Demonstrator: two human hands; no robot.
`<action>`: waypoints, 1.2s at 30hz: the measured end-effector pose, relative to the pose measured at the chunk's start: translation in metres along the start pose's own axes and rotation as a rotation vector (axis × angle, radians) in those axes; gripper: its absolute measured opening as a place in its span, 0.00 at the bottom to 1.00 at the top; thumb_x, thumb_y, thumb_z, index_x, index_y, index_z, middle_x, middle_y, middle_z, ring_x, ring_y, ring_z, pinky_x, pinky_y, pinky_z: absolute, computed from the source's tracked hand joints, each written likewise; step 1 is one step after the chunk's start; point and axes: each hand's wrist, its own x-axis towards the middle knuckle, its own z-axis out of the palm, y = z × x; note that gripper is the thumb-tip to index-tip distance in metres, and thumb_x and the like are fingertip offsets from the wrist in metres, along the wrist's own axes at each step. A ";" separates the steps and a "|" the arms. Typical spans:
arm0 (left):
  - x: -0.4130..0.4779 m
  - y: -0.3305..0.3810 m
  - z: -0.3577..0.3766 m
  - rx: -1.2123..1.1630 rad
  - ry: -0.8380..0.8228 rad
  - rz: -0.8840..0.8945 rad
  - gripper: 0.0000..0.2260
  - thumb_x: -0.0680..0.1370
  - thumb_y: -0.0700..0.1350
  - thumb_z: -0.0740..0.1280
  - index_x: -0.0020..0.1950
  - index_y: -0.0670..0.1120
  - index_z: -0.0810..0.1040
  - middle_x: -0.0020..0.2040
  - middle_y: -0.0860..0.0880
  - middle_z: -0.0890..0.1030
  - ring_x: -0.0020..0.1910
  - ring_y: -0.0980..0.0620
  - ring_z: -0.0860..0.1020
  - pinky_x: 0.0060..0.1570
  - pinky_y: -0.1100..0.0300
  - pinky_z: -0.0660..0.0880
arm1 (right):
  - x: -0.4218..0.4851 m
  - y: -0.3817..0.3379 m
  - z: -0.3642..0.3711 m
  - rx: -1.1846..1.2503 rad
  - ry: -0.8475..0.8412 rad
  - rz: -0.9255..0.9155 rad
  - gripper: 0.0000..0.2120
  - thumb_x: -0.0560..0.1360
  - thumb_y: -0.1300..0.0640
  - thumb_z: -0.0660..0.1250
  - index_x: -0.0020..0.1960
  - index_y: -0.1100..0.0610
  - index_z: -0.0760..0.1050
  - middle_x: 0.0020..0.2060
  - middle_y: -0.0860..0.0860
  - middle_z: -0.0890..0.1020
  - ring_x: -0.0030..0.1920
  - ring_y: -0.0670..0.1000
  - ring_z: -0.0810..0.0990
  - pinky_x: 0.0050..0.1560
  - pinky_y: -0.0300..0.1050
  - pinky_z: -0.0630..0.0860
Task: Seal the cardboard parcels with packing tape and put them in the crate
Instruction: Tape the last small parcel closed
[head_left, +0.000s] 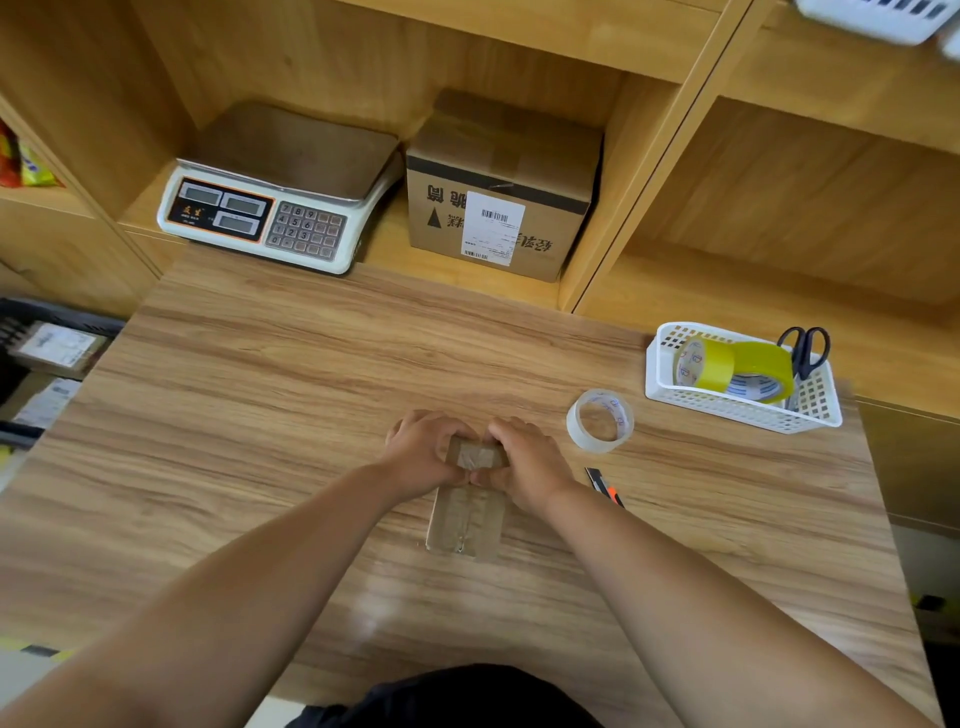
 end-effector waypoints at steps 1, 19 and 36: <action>0.000 0.000 0.001 -0.003 0.003 -0.007 0.22 0.68 0.50 0.74 0.61 0.57 0.76 0.60 0.57 0.73 0.68 0.54 0.61 0.64 0.56 0.56 | 0.000 0.000 0.001 0.007 0.002 0.008 0.18 0.69 0.46 0.73 0.47 0.48 0.64 0.45 0.44 0.69 0.49 0.49 0.68 0.52 0.48 0.65; -0.044 -0.019 0.020 -0.161 0.011 -0.154 0.38 0.66 0.55 0.69 0.75 0.50 0.62 0.72 0.51 0.66 0.72 0.49 0.55 0.68 0.56 0.57 | -0.012 0.002 0.032 0.079 0.237 0.052 0.19 0.77 0.51 0.65 0.67 0.53 0.70 0.64 0.49 0.73 0.62 0.51 0.72 0.61 0.45 0.68; -0.060 -0.009 0.025 -0.048 0.123 -0.222 0.29 0.73 0.50 0.67 0.73 0.59 0.63 0.68 0.54 0.69 0.71 0.48 0.57 0.65 0.51 0.57 | -0.073 0.027 0.045 -0.565 0.006 -0.431 0.25 0.79 0.47 0.50 0.75 0.54 0.61 0.74 0.53 0.63 0.75 0.54 0.56 0.72 0.51 0.48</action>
